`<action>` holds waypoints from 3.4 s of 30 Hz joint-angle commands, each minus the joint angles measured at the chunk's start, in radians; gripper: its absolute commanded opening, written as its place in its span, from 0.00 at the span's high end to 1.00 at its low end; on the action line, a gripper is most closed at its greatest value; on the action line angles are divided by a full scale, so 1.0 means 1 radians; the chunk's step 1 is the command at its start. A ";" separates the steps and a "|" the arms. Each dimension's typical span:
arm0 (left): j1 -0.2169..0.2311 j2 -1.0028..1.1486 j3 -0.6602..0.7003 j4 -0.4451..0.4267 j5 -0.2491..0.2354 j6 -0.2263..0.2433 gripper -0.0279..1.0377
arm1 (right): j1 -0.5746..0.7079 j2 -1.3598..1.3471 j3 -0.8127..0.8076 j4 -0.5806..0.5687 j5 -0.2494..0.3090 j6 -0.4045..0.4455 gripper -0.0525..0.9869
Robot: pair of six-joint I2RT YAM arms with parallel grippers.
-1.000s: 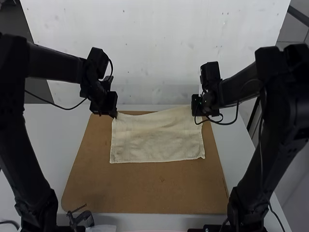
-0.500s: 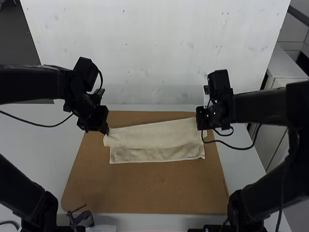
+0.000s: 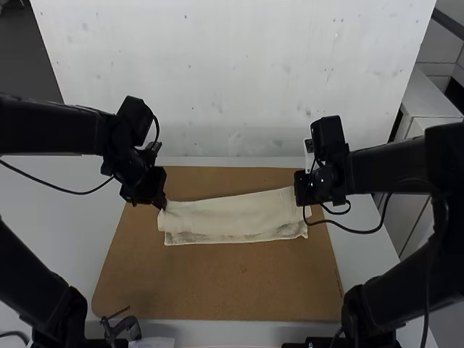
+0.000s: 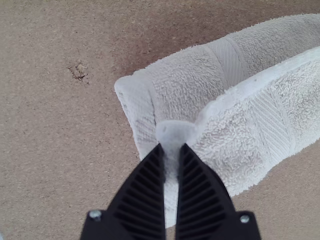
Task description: Fold the towel.
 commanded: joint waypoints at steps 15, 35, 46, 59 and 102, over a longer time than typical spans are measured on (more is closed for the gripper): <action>0.018 0.160 0.025 0.106 -0.091 -0.009 0.95 | -0.026 0.198 0.017 0.121 0.031 0.011 0.93; 0.027 0.185 0.082 0.128 -0.113 0.000 0.24 | -0.061 0.193 0.015 0.149 0.008 0.054 0.51; 0.073 0.108 0.092 0.128 -0.100 0.030 0.06 | -0.159 0.244 0.063 0.056 -0.118 0.102 0.29; 0.113 0.081 0.089 0.121 -0.077 0.044 0.06 | -0.147 0.458 0.107 0.029 -0.152 0.138 0.31; 0.159 0.093 0.046 0.141 -0.077 0.054 0.06 | -0.518 0.288 0.265 -0.175 -0.187 -0.061 0.94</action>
